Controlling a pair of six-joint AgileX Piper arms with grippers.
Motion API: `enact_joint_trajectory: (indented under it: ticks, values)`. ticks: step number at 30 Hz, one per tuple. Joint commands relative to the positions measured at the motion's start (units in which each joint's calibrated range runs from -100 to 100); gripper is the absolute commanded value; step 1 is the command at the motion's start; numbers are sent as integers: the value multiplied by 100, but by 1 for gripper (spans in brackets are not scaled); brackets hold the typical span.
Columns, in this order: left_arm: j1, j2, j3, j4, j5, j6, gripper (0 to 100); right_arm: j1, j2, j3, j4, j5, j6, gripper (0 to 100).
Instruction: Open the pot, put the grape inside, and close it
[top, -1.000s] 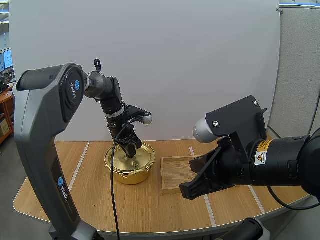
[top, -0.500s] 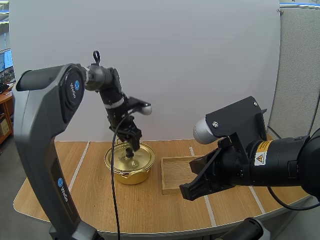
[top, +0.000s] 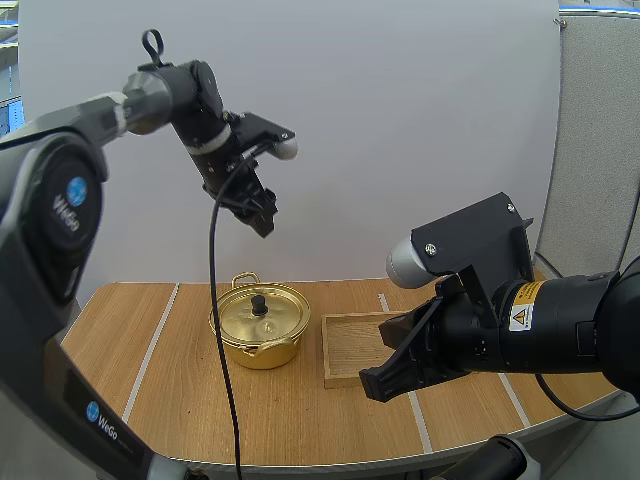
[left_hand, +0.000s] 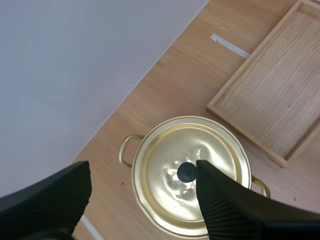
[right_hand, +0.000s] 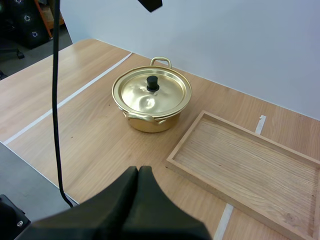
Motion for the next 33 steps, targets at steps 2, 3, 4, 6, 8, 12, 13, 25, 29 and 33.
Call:
enact_joint_trajectory:
  ticks: [2,3,4,6,8,12,13,25,29,33]
  values:
    - [-21,-762,-55,281,0,-197,96,-19,-47,22,-16,48,-8,0]
    - [-21,-897,-55,281,0,-205,96,-19,-47,22,-16,48,-8,0]
    - [-21,-1106,-55,290,0,-248,96,-19,-47,22,-16,48,-8,0]
    - [-21,-1378,-55,290,0,-297,96,-19,-47,22,-16,48,-8,0]
    - [-21,-1708,-55,290,0,-319,96,-19,-47,22,-16,48,-8,0]
    - [-21,-2319,-55,290,0,-412,96,-19,-47,22,-16,48,-8,0]
    - [-21,-2464,-20,290,0,-412,96,-19,-47,22,-16,48,-8,0]
    - [-21,-3972,1043,290,0,-669,93,-19,-47,22,-16,48,-8,0]
    - [-21,-4464,1460,290,0,-776,84,-19,-47,22,27,46,-8,0]
    - [-21,-4870,1808,290,0,-859,60,-19,-47,22,27,46,-8,0]
